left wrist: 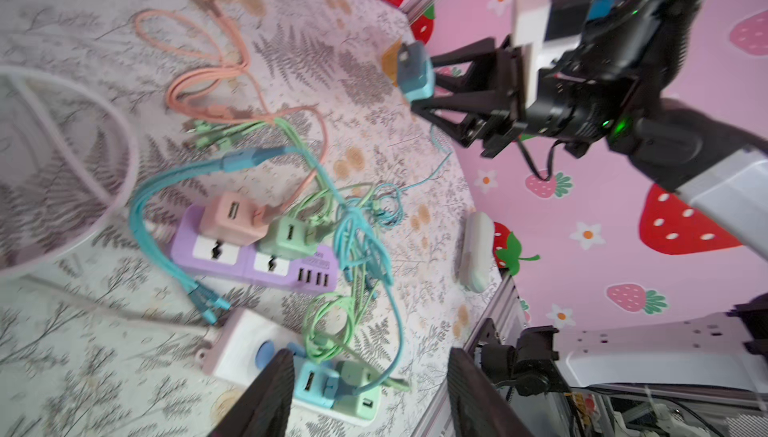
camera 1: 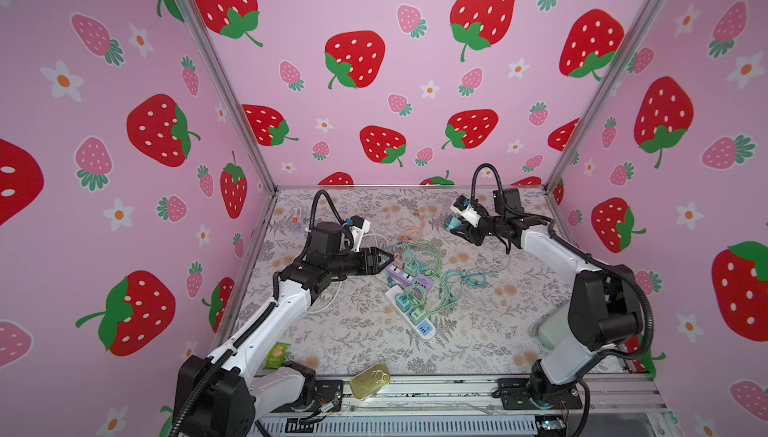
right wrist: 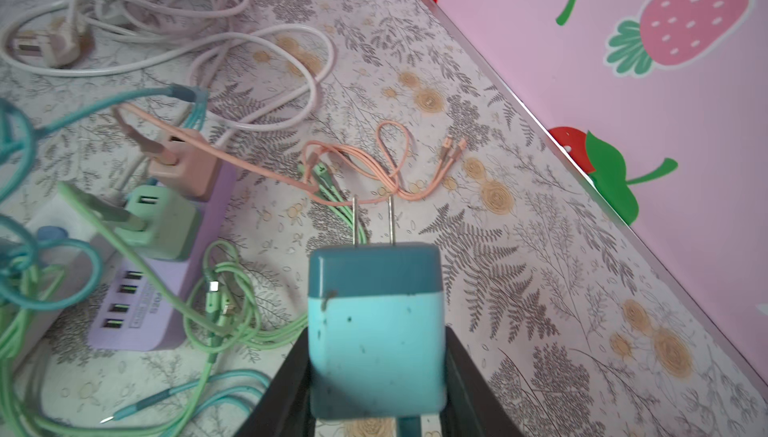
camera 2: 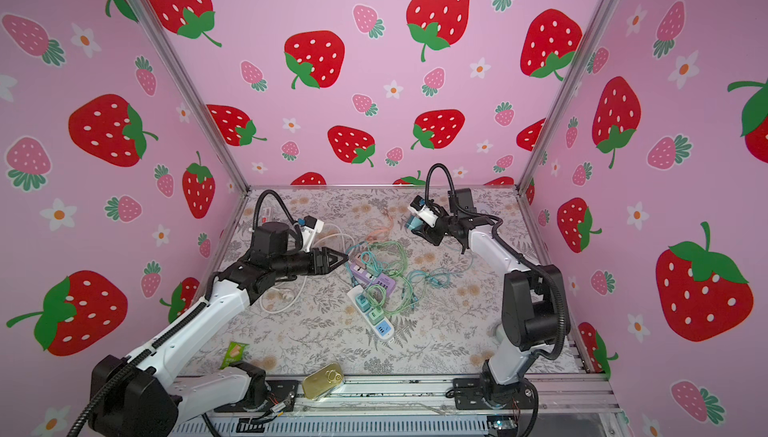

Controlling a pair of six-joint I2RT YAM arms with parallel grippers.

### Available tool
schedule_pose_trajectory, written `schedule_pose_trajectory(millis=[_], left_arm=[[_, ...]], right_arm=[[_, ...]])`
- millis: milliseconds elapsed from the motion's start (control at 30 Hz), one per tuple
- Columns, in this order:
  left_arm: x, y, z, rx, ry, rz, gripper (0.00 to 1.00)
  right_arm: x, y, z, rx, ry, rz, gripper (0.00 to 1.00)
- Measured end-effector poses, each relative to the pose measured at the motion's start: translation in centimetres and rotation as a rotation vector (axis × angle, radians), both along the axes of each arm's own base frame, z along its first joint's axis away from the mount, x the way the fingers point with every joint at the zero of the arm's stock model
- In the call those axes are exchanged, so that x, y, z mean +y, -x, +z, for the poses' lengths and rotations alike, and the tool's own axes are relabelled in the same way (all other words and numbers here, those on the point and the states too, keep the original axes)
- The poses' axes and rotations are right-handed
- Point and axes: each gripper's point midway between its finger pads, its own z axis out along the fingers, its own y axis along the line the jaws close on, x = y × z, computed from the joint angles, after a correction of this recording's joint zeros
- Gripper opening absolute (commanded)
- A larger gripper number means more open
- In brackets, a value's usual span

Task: Insert the plug
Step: 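Lift the teal charger toward the left gripper while the left gripper reaches in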

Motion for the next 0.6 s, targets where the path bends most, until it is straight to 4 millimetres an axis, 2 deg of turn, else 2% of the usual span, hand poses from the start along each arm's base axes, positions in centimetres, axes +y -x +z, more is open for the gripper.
schedule_pose_trajectory(millis=[67,200,433,600], left_arm=[[-0.9,-0.4,1.4,-0.021,0.045,-0.041,0.64],[-2.1,-1.1,2.8,-0.021,0.106,-0.097,0.64],[-3.5,-1.4,3.3,0.032,0.182,-0.176,0.64],[-4.1,-1.4,3.6,0.059,0.219,-0.213,0.63]], right_arm=[[1.3,1.5,0.7,-0.016,-0.004,0.041,0.26],[3.5,4.3,2.6,-0.065,-0.025,0.121,0.26],[6.7,8.9,6.0,-0.174,-0.071,0.246,0.25],[8.5,11.0,6.1,-0.196,-0.062,0.318,0.25]])
